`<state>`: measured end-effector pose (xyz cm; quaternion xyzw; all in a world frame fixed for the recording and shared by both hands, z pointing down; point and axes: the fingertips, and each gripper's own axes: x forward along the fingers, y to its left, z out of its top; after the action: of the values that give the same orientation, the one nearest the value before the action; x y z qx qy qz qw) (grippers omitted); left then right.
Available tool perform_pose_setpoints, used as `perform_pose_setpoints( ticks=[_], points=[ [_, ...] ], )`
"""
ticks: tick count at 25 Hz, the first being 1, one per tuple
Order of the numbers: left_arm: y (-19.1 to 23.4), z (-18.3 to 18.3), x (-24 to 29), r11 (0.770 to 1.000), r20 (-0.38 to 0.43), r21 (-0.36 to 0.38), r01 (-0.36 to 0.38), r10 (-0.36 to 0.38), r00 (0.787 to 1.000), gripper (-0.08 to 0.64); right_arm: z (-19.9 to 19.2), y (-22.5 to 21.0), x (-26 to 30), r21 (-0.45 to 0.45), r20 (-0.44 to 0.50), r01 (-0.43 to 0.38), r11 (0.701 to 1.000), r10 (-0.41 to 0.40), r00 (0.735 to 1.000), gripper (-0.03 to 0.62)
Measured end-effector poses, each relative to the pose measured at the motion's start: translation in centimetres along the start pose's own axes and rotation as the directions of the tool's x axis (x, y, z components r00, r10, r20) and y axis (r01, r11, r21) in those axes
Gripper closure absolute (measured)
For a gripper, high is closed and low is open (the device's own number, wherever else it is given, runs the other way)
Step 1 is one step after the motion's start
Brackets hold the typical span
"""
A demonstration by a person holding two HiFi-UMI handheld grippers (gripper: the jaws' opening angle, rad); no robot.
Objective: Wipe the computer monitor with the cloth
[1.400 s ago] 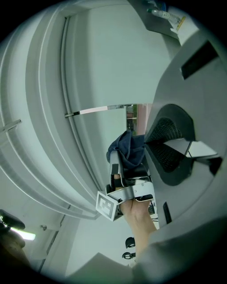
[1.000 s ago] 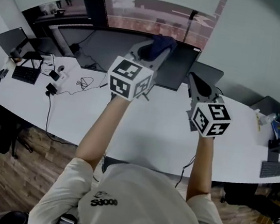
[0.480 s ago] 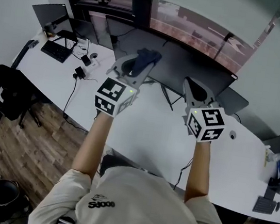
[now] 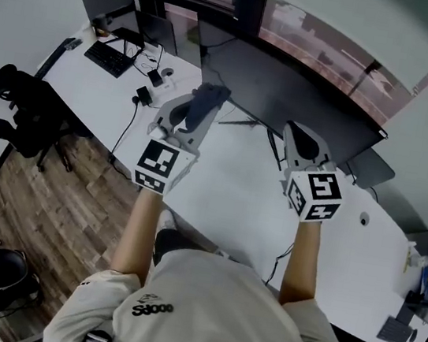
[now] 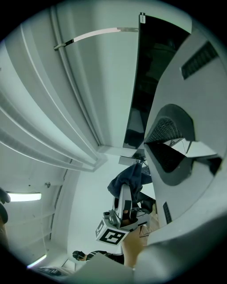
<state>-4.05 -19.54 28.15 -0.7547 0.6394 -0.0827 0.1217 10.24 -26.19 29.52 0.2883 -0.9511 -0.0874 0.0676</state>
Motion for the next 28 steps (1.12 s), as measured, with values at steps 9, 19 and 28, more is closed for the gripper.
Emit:
perform_pose_setpoints(
  ticks=[9, 19, 28],
  points=[
    [1.3, -2.8, -2.2, 1.0, -0.038, 0.008, -0.027, 0.027, 0.999, 0.457, -1.1, 1.7, 0.7, -0.022, -0.017, -0.024, 0.999, 0.024, 1.0, 0.586],
    [1.5, -3.6, -2.6, 0.999, -0.031, -0.03, -0.032, 0.031, 0.999, 0.457, -1.3, 3.6, 1.5, -0.085, -0.022, -0.062, 0.994, 0.06, 0.998, 0.586],
    [1.1, -4.6, -2.2, 0.999, -0.043, -0.046, -0.024, 0.022, 0.999, 0.457, -1.9, 3.5, 1.6, -0.082, -0.034, -0.064, 0.995, 0.061, 0.998, 0.586]
  ],
)
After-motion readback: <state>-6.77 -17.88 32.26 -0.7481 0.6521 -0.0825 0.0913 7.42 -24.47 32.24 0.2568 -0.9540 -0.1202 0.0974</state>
